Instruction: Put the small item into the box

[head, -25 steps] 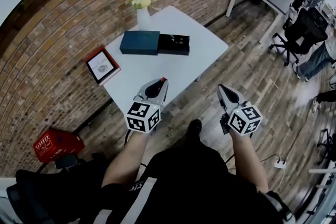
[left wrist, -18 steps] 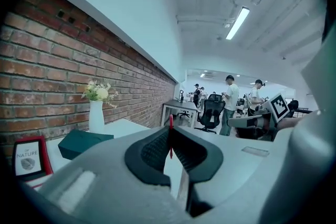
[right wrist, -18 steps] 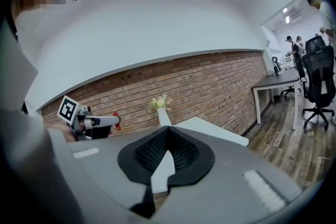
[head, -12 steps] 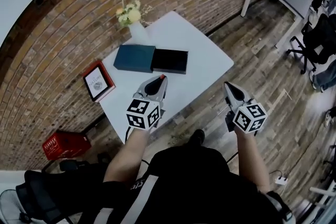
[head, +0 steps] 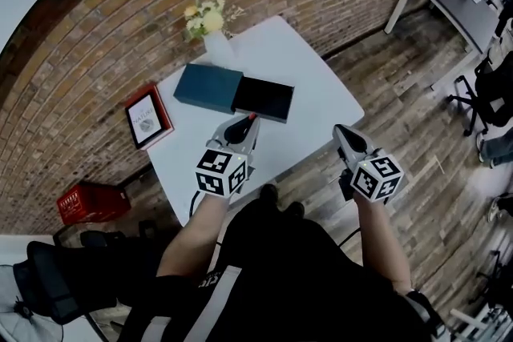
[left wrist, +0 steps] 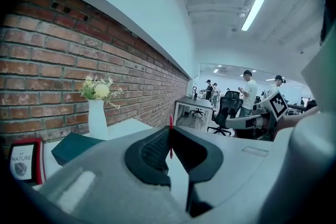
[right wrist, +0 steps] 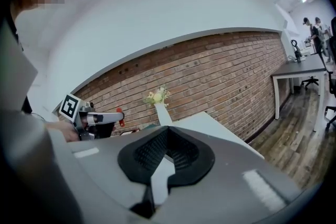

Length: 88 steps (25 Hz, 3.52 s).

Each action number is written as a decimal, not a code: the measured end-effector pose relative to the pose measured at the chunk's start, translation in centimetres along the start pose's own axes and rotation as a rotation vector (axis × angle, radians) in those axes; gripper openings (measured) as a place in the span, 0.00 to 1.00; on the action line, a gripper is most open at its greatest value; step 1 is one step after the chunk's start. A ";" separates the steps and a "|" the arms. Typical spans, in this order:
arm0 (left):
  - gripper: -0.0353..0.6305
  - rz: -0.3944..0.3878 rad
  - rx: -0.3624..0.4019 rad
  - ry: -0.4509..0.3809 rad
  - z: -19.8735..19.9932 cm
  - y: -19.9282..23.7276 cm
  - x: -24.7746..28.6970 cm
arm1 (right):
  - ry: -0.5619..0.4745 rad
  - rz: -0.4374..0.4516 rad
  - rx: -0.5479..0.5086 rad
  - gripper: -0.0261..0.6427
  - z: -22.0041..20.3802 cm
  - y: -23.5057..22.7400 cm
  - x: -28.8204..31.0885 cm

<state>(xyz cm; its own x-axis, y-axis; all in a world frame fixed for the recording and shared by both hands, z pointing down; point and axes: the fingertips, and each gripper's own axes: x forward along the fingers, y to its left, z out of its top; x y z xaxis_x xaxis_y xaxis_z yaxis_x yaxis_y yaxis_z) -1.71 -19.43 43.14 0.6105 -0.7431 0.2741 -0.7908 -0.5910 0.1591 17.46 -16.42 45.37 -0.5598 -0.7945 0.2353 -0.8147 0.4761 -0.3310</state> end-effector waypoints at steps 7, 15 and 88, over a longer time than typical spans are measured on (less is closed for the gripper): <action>0.08 -0.001 -0.039 -0.015 1.0 4.6 2.7 | 0.029 -0.030 -0.024 0.04 1.7 -1.5 3.5; 0.08 -0.032 -0.078 -0.033 2.2 9.1 5.4 | 0.059 -0.018 -0.053 0.04 3.8 0.1 9.3; 0.08 -0.204 0.451 0.868 -20.3 10.7 21.2 | 0.267 0.073 0.116 0.04 -1.7 -10.2 15.9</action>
<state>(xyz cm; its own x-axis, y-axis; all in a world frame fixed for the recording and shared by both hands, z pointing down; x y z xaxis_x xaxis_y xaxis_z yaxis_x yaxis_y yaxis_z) 1.86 -35.15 69.92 0.3474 -0.2337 0.9081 -0.4741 -0.8793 -0.0449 16.60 -33.31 54.06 -0.6489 -0.6250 0.4340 -0.7567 0.4701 -0.4543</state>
